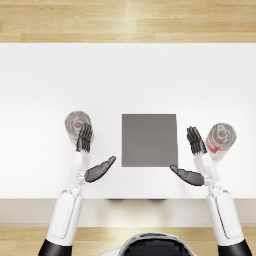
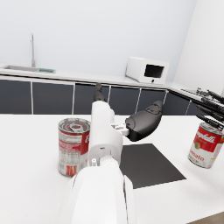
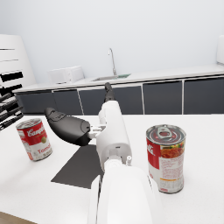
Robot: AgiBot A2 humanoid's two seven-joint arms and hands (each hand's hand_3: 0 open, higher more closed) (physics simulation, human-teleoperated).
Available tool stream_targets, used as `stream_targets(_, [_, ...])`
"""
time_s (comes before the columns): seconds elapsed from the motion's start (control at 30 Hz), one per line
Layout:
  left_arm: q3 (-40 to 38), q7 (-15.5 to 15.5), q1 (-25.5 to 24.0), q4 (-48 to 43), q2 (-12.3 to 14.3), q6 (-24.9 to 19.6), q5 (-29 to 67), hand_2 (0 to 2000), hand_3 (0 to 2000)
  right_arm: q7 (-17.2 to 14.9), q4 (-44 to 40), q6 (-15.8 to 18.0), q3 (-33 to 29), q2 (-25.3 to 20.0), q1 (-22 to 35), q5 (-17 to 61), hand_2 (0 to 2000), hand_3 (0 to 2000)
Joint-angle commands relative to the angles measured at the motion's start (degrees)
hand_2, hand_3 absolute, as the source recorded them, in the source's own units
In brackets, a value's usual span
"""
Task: Pick up the red can on the left and place it in the middle, then pick up the red can on the right and place it on top of the can in the middle
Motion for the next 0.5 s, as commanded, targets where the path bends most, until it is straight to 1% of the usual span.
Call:
stream_targets(0.03, [0.0,0.0,0.0,0.0,0.0,0.0,0.0,0,0,0.0,0.0,0.0,0.0,0.0,0.0,0.0,0,0])
stream_targets(0.5, [0.0,0.0,0.0,0.0,0.0,0.0,0.0,0,0,0.0,0.0,0.0,0.0,0.0,0.0,0.0,0,0])
